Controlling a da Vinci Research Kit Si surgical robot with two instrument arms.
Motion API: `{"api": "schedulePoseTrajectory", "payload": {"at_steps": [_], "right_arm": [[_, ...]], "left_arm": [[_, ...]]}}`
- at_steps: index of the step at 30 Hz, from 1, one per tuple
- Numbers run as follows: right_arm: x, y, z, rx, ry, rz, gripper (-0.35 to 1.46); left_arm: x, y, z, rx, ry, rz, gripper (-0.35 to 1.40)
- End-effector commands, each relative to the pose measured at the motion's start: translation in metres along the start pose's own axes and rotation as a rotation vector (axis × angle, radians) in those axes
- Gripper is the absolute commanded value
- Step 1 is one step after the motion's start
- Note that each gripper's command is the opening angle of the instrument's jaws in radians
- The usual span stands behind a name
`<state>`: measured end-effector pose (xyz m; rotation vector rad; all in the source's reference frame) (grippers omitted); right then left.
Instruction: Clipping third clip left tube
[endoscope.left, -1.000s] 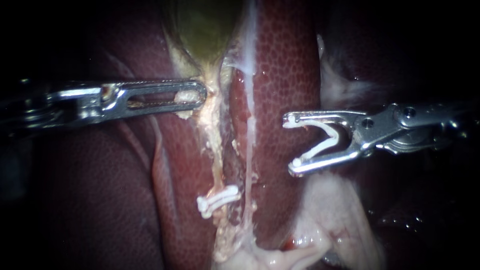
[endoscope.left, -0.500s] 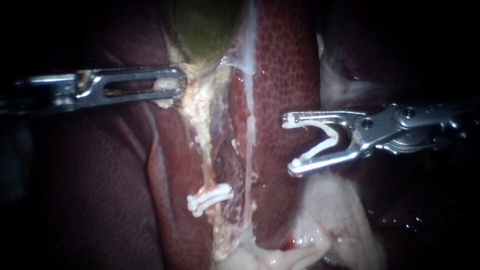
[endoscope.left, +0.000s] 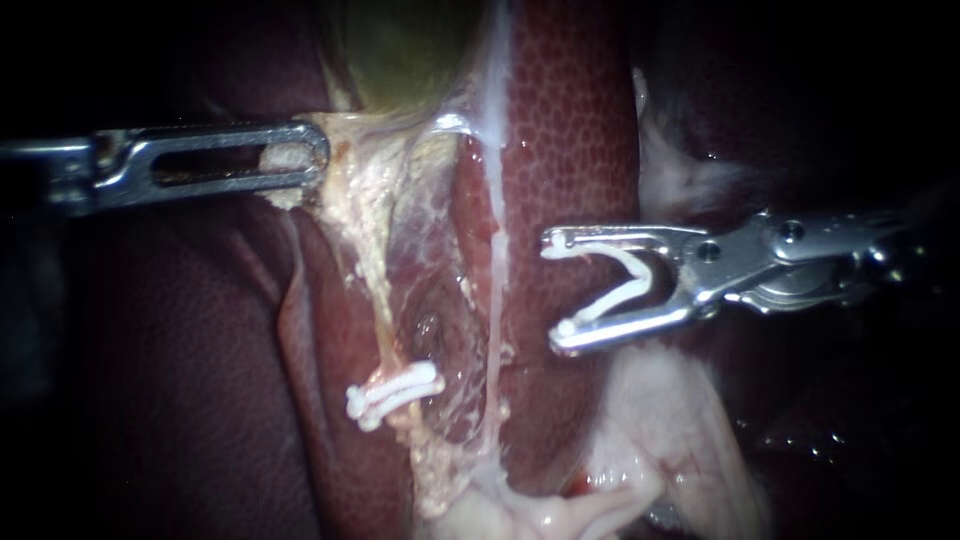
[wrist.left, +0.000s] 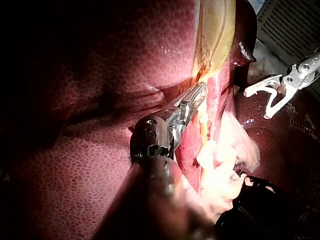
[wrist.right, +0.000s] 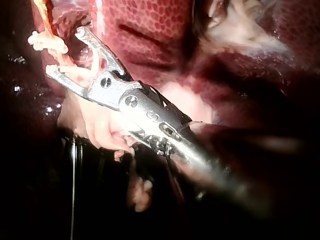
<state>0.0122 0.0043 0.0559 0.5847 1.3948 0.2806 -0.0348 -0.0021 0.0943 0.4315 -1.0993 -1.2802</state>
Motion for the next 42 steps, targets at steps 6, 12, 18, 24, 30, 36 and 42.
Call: {"api": "schedulePoseTrajectory", "payload": {"at_steps": [6,12,18,24,30,36,42], "right_arm": [[-0.0027,0.0007,0.0051,0.023,0.000,0.009,0.60],[-0.0052,0.0020,0.0088,0.034,-0.011,0.037,0.60],[-0.0068,0.0025,0.0117,0.050,-0.013,0.054,0.60],[-0.0071,0.0023,0.0137,0.080,-0.010,0.084,0.60],[-0.0061,0.0021,0.0148,0.114,0.010,0.118,0.60],[-0.0052,0.0024,0.0158,0.154,0.067,0.166,0.60],[-0.0048,0.0033,0.0168,0.168,0.099,0.195,0.60]], "left_arm": [[0.0001,-0.0001,-0.0001,-0.001,0.000,0.000,-0.23],[0.0001,-0.0001,-0.0001,-0.001,0.000,0.001,-0.23],[0.0001,-0.0001,-0.0002,-0.001,0.000,0.007,-0.23],[0.0001,-0.0001,-0.0003,-0.001,0.000,0.007,-0.23],[0.0001,-0.0001,-0.0003,-0.001,0.000,0.007,-0.23],[0.0001,-0.0001,-0.0003,-0.001,0.000,0.007,-0.23],[0.0002,-0.0001,-0.0003,-0.001,0.000,0.007,-0.23]]}}
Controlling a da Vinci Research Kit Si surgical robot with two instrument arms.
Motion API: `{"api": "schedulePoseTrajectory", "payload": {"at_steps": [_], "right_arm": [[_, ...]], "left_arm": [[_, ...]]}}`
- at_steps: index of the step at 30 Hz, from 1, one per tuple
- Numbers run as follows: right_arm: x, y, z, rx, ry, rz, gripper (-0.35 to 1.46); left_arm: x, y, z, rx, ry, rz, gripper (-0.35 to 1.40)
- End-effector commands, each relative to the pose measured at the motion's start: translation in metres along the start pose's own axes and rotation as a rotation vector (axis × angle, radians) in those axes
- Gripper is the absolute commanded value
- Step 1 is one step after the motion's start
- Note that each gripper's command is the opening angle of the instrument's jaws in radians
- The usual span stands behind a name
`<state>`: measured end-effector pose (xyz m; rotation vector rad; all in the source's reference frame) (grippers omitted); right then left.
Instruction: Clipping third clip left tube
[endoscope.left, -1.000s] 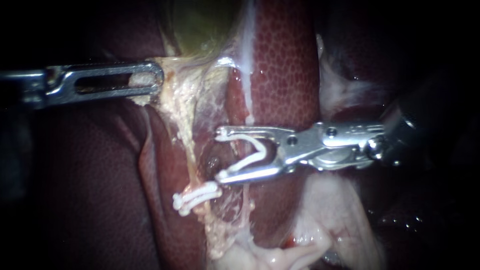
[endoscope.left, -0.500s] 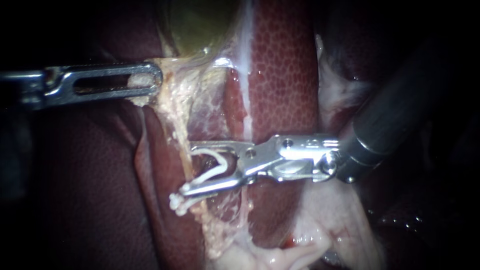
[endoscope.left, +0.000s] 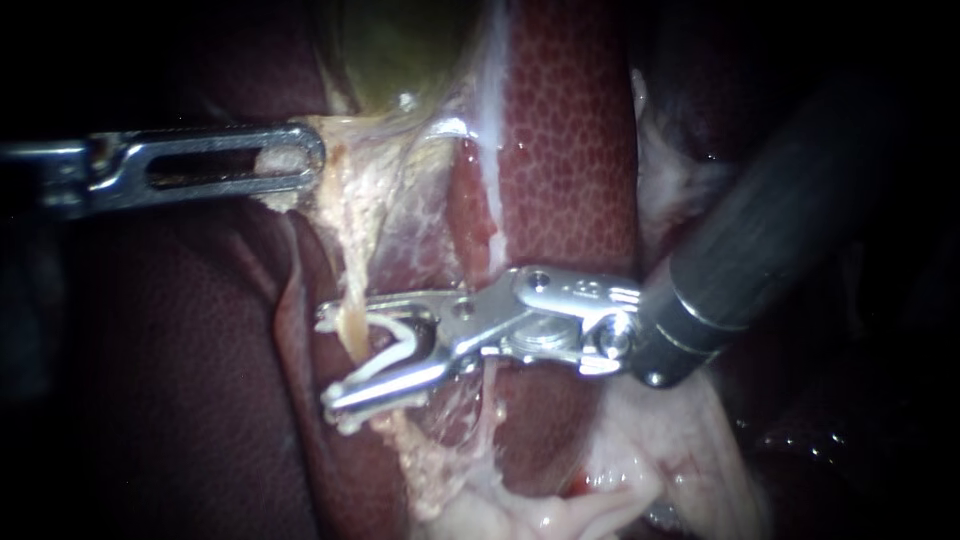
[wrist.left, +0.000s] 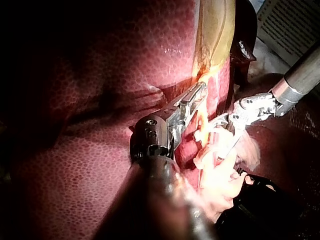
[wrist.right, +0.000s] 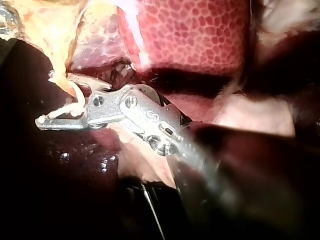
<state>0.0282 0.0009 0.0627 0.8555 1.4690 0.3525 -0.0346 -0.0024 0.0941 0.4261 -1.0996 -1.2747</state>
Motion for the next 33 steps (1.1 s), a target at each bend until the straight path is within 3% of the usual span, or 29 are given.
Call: {"api": "schedulePoseTrajectory", "payload": {"at_steps": [1,8,12,13,15,17,31,32,33], "right_arm": [[0.0001,0.0001,0.0000,0.000,0.003,0.003,0.60],[0.0018,0.0008,-0.0012,0.007,0.039,0.012,0.59],[0.0018,0.0007,-0.0015,0.010,0.042,0.012,0.56],[0.0016,0.0005,-0.0017,0.012,0.042,0.023,0.49],[0.0011,0.0001,-0.0028,0.074,0.020,0.126,0.01],[0.0010,0.0004,-0.0033,0.060,-0.014,0.140,-0.35],[0.0007,0.0007,-0.0034,0.063,-0.015,0.138,-0.35],[0.0007,0.0007,-0.0034,0.063,-0.015,0.138,-0.22],[0.0007,0.0007,-0.0035,0.061,-0.014,0.138,0.05]], "left_arm": [[0.0001,0.0000,0.0001,0.000,0.000,0.000,-0.23],[0.0002,0.0000,0.0002,-0.001,-0.001,0.001,-0.23],[0.0002,-0.0001,0.0002,-0.001,-0.001,0.001,-0.23],[0.0002,-0.0001,0.0002,-0.001,-0.001,0.001,-0.23],[0.0002,-0.0001,0.0002,-0.001,-0.001,0.001,-0.23],[0.0002,-0.0001,0.0002,-0.001,-0.001,0.001,-0.23],[0.0002,-0.0001,0.0002,-0.001,-0.001,0.001,-0.23],[0.0002,-0.0001,0.0002,-0.001,-0.001,0.001,-0.23],[0.0002,-0.0001,0.0002,-0.001,-0.001,0.001,-0.23]]}}
